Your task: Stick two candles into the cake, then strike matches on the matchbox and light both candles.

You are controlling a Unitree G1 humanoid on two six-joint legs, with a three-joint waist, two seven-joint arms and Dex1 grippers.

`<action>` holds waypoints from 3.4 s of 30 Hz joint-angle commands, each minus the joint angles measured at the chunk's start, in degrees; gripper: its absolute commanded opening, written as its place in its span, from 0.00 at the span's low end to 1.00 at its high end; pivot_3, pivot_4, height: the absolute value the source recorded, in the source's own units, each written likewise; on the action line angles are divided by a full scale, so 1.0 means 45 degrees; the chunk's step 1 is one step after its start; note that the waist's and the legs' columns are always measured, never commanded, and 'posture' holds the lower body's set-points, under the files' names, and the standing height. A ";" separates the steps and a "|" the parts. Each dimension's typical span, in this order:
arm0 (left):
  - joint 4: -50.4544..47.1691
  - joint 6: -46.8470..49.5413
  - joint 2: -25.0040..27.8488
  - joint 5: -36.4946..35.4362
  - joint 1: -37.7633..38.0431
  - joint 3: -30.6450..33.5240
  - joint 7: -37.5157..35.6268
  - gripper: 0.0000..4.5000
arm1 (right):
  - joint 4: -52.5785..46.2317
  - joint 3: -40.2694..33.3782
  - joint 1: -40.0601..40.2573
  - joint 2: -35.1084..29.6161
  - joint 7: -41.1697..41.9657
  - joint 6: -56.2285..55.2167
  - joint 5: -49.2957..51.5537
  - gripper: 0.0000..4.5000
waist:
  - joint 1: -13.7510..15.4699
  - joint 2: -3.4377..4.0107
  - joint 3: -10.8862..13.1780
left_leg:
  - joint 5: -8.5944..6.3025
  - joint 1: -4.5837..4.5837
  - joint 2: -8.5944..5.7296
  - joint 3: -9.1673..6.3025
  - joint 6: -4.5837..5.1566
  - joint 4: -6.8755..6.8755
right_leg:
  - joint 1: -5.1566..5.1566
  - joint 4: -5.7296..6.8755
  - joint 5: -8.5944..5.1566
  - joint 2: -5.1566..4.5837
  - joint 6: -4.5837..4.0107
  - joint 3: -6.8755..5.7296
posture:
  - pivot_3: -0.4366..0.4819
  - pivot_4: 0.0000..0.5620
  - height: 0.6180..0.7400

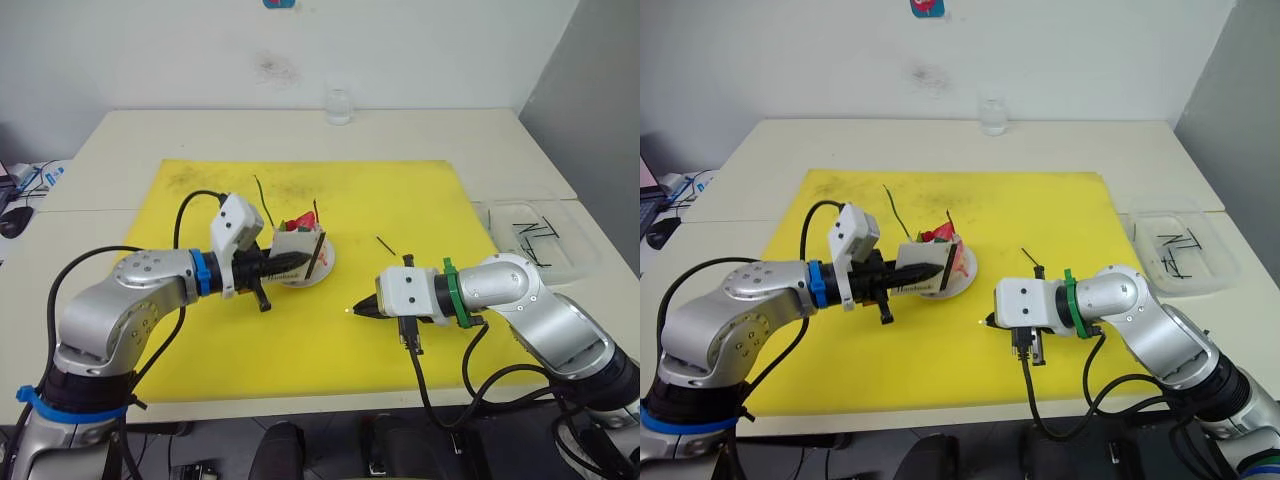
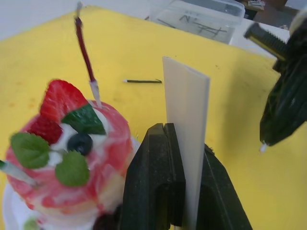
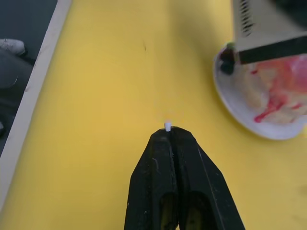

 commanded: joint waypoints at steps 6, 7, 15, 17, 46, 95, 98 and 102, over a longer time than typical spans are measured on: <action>-0.0626 0.0230 0.0163 -0.0269 0.1009 0.0506 0.0139 0.00 | -0.0182 -0.1274 -0.0589 0.0450 -0.0519 0.0672 0.0478 0.01 | 0.0021 0.0000 0.0000 | 0.0000 0.0001 0.0000 0.0007 0.0000 0.0002 | 0.0000 0.0003 0.0000 -0.0009 0.0000 0.0009 | 0.48 0.27 1.00; -0.0567 0.0261 0.0207 -0.0267 0.1220 0.0555 0.0117 0.00 | -0.0186 -0.1375 -0.0720 0.0596 -0.0611 0.0792 0.0556 0.01 | 0.0016 0.0000 0.0000 | 0.0000 0.0001 0.0000 0.0006 0.0000 0.0002 | 0.0001 0.0003 0.0000 -0.0009 0.0000 0.0009 | 0.48 0.27 1.00; -0.0498 0.0253 0.0389 -0.0250 0.2902 0.0726 -0.0027 0.00 | 0.1426 -0.0885 -0.3333 0.3551 -0.2538 0.1223 0.0057 0.01 | -0.0040 0.0002 0.0000 | 0.0000 0.0010 0.0011 -0.0001 0.0000 -0.0002 | -0.0007 0.0018 0.0002 -0.0003 -0.0008 0.0004 | 0.48 0.27 1.00; -0.0452 0.0209 0.0347 -0.0240 0.2974 0.0737 0.0007 0.00 | 0.2063 -0.0650 -0.3869 0.4204 -0.2935 0.1041 -0.0269 0.01 | -0.0017 0.0002 0.0000 | 0.0001 0.0011 0.0009 -0.0002 0.0001 -0.0001 | -0.0007 0.0019 0.0011 0.0001 -0.0023 0.0002 | 0.48 0.27 1.00; -0.0266 -0.0129 0.0008 -0.0039 0.3153 0.0574 0.0244 0.00 | 0.9276 -0.0410 -0.6538 0.7972 -0.4642 -0.3581 -0.2778 0.01 | -0.0012 0.0001 -0.0001 | 0.0000 0.0000 0.0025 0.0010 0.0002 -0.0004 | -0.0013 0.0012 0.0015 -0.0019 -0.0035 0.0013 | 0.48 0.27 1.00; -0.0092 -0.0228 0.0013 0.0102 0.2941 0.0431 0.0013 0.00 | 0.7504 -0.0849 -0.6056 0.7781 -0.4093 -0.2467 -0.2468 0.01 | -0.0008 0.0002 0.0000 | 0.0000 -0.0002 0.0035 0.0006 0.0001 -0.0006 | -0.0013 0.0011 0.0012 -0.0027 -0.0030 0.0012 | 0.48 0.27 1.00; -0.0106 -0.0143 -0.0036 0.0018 0.2890 0.0448 -0.0001 0.00 | 0.6601 -0.1380 -0.6016 0.7442 -0.4140 -0.2093 -0.2206 0.01 | -0.0004 0.0004 0.0001 | 0.0000 -0.0005 0.0039 0.0004 0.0002 -0.0007 | -0.0014 0.0010 0.0012 -0.0027 -0.0030 0.0010 | 0.48 0.27 1.00; -0.0172 0.0013 -0.0088 -0.0153 0.2876 0.0435 -0.0064 0.00 | 0.5510 -0.2576 -0.5978 0.6404 -0.4228 -0.1442 -0.1917 0.01 | 0.0014 0.0003 0.0001 | 0.0000 -0.0007 0.0039 0.0003 0.0001 -0.0006 | -0.0014 0.0009 0.0012 -0.0035 -0.0029 0.0008 | 0.48 0.27 1.00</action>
